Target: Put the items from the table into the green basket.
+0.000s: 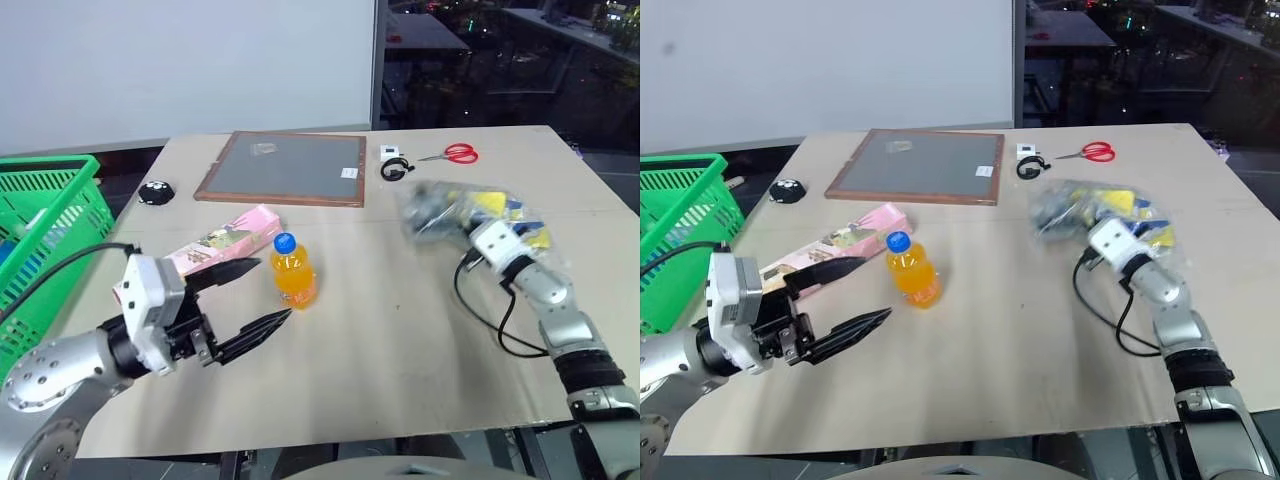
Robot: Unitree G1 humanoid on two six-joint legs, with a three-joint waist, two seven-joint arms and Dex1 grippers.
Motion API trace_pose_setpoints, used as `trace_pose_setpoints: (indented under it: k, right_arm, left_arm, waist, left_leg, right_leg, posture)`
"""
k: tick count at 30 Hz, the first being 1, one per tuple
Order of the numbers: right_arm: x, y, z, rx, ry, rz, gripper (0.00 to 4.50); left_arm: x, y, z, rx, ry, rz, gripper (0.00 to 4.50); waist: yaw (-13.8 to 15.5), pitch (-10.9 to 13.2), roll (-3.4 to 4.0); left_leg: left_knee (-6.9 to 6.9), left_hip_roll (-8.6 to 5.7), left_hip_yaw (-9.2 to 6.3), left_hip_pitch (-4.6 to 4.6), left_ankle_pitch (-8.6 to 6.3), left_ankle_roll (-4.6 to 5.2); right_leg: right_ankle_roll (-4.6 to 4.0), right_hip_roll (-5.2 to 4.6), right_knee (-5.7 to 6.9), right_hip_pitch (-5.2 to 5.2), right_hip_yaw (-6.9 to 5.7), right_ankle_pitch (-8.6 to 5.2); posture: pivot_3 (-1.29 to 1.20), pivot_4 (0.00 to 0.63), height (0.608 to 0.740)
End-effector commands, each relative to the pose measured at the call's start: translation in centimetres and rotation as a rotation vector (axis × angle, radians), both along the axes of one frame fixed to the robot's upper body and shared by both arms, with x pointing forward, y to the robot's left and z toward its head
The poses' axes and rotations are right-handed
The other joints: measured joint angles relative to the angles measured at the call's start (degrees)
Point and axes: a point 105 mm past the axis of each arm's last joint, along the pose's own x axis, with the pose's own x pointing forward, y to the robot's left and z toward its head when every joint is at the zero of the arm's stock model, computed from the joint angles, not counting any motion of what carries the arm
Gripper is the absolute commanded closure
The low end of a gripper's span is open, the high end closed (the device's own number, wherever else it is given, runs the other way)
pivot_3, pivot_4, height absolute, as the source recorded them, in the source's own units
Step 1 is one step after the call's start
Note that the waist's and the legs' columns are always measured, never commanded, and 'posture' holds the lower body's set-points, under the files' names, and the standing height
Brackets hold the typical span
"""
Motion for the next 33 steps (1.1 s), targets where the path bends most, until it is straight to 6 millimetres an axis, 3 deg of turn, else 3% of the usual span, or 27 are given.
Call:
trace_pose_setpoints:
  k: [1,3,5,8,11,13,17,20,24,30,33]
  right_arm:
    - [0.2,-7.2,5.0,0.101,-0.173,-0.284,4.48]
    - [-0.5,-11.0,7.5,0.114,-0.261,-0.43,4.48]
    - [-1.5,-13.6,9.7,0.083,-0.341,-0.527,4.48]
    - [-2.4,-15.2,11.4,0.008,-0.395,-0.578,4.48]
    - [-2.5,-15.5,10.9,-0.048,-0.345,-0.557,4.48]
    - [-2.0,-14.3,8.1,-0.053,-0.209,-0.476,4.48]
    - [-2.1,-12.3,4.6,-0.001,-0.073,-0.38,3.38]
    - [-2.4,-10.6,2.7,0.056,0.029,-0.309,1.89]
    - [-2.7,-9.9,3.2,0.085,0.023,-0.277,0.18]
    - [-2.7,-7.4,6.0,0.16,-0.016,-0.096,0.05]
    - [-4.4,-2.5,7.2,0.31,0.122,0.267,0.05]
  left_arm:
    - [0.2,-1.9,1.6,-0.03,-0.045,-0.068,0.0]
    - [0.5,-2.6,2.1,-0.045,-0.06,-0.097,0.0]
    - [0.9,-3.0,2.2,-0.048,-0.063,-0.115,0.0]
    - [1.2,-3.3,2.1,-0.051,-0.057,-0.13,0.0]
    - [1.4,-3.5,2.0,-0.051,-0.053,-0.14,0.0]
    - [1.5,-3.7,1.8,-0.052,-0.049,-0.147,0.0]
    - [1.6,-4.0,1.4,-0.048,-0.045,-0.155,0.0]
    - [1.8,-4.1,1.4,-0.045,-0.048,-0.153,0.0]
    - [1.8,-4.0,1.3,-0.034,-0.046,-0.148,0.0]
    - [1.9,-3.4,1.5,-0.021,-0.051,-0.106,0.0]
    - [1.9,-2.3,1.7,-0.035,-0.036,-0.042,0.0]
  waist:
    - [0.17,0.05,-0.03]
    - [0.11,0.05,-0.01]
    - [-0.03,0.11,0.1]
    - [-0.58,0.13,0.3]
    - [-2.38,0.1,0.35]
    - [-3.51,0.09,0.33]
    - [-4.5,0.06,0.28]
    - [-4.69,0.06,0.34]
    - [-4.64,0.05,0.35]
    - [-4.38,0.06,0.33]
    - [-4.3,0.1,0.34]
  left_leg:
    - [0.0,-0.01,-0.03,-0.01,0.0,0.0]
    - [-0.05,-0.04,-0.05,-0.02,0.0,0.0]
    - [-0.07,-0.05,-0.04,-0.05,0.0,0.01]
    - [-0.15,-0.08,0.06,-0.03,-0.03,0.05]
    - [-0.23,0.0,0.17,0.06,-0.06,0.11]
    - [-0.25,0.05,0.29,0.12,-0.06,0.11]
    - [-0.14,0.08,0.43,0.14,-0.06,0.13]
    - [-0.02,0.07,0.44,0.13,-0.06,0.13]
    - [0.07,0.05,0.43,0.12,-0.06,0.13]
    - [0.05,0.07,0.37,0.11,-0.07,0.14]
    - [0.04,0.08,0.36,0.11,-0.07,0.15]
  right_leg:
    - [-0.03,0.0,0.0,0.01,-0.02,0.01]
    - [-0.06,0.0,-0.01,0.0,-0.02,0.03]
    - [-0.06,0.0,-0.01,-0.03,0.0,0.03]
    - [-0.06,0.0,-0.04,-0.05,0.14,0.02]
    - [-0.04,0.07,-0.04,-0.05,0.26,0.01]
    - [-0.04,0.14,-0.03,-0.02,0.4,0.01]
    - [-0.01,0.17,-0.01,0.03,0.54,0.01]
    - [0.08,0.18,0.03,0.01,0.57,0.0]
    - [0.2,0.18,0.04,0.02,0.58,-0.02]
    - [0.22,0.21,0.04,0.01,0.54,-0.03]
    - [0.21,0.21,0.04,0.01,0.53,-0.03]
  posture:
    - [0.11,0.0,0.74]
    - [0.08,0.0,0.74]
    - [0.07,0.0,0.74]
    - [0.07,0.0,0.74]
    - [0.03,0.0,0.74]
    - [0.02,0.0,0.74]
    - [0.02,0.0,0.74]
    - [0.01,0.0,0.74]
    - [0.01,0.0,0.74]
    - [0.03,0.006,0.74]
    - [0.05,0.01,0.74]
